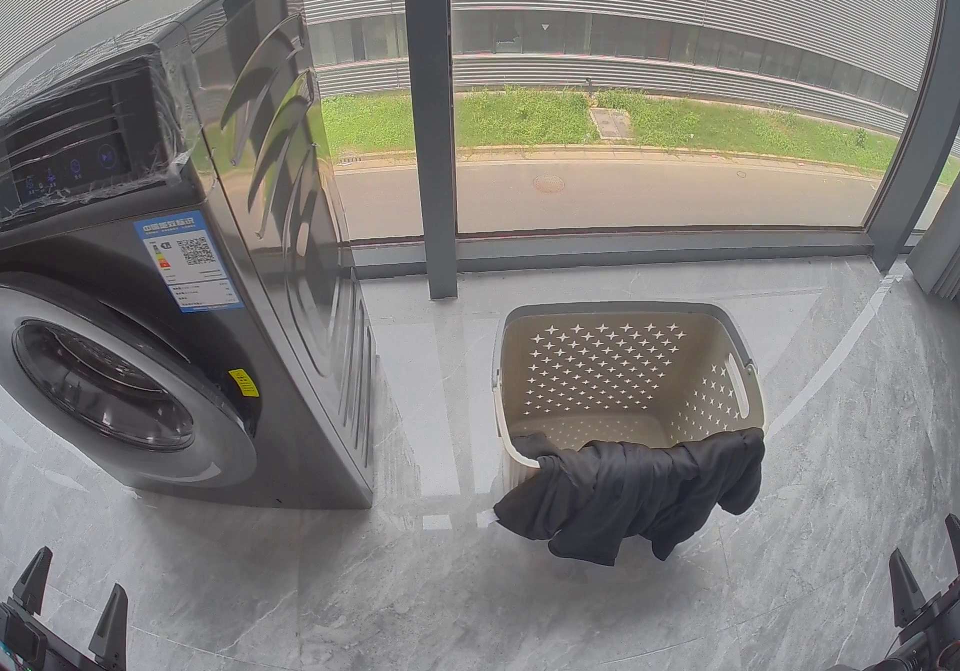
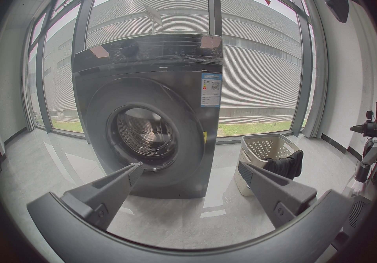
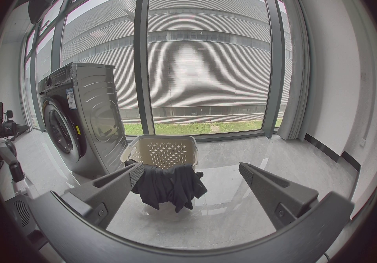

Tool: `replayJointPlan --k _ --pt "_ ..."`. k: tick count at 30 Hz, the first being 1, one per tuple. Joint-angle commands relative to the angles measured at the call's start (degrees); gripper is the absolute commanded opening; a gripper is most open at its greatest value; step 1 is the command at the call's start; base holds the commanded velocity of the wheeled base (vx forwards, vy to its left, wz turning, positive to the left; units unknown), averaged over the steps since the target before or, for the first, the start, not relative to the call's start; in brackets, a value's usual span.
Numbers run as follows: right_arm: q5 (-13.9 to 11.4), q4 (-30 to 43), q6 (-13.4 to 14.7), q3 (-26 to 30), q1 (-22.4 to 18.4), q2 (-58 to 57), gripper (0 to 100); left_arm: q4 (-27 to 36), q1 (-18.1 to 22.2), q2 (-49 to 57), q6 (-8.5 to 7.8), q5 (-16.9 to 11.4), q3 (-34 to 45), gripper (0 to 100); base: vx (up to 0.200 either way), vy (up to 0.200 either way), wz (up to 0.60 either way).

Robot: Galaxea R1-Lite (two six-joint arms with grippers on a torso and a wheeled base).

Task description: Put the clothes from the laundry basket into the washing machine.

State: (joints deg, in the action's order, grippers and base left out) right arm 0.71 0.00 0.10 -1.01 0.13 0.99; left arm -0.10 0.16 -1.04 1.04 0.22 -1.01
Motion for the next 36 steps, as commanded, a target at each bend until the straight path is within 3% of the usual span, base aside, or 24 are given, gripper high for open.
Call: replayJointPlan --k 1,31,36 --pt "0.00 0.00 -0.01 1.01 0.04 -0.81 100 0.01 0.02 0.95 0.02 0.04 0.92 100 0.000 0.200 0.00" --pt "0.00 0.00 -0.01 1.01 0.04 -0.81 100 0.01 0.02 0.95 0.02 0.04 0.92 100 0.000 0.200 0.00" --pt "0.00 0.00 -0.01 1.01 0.04 -0.81 100 0.01 0.02 0.95 -0.07 0.04 0.92 100 0.000 0.000 0.00"
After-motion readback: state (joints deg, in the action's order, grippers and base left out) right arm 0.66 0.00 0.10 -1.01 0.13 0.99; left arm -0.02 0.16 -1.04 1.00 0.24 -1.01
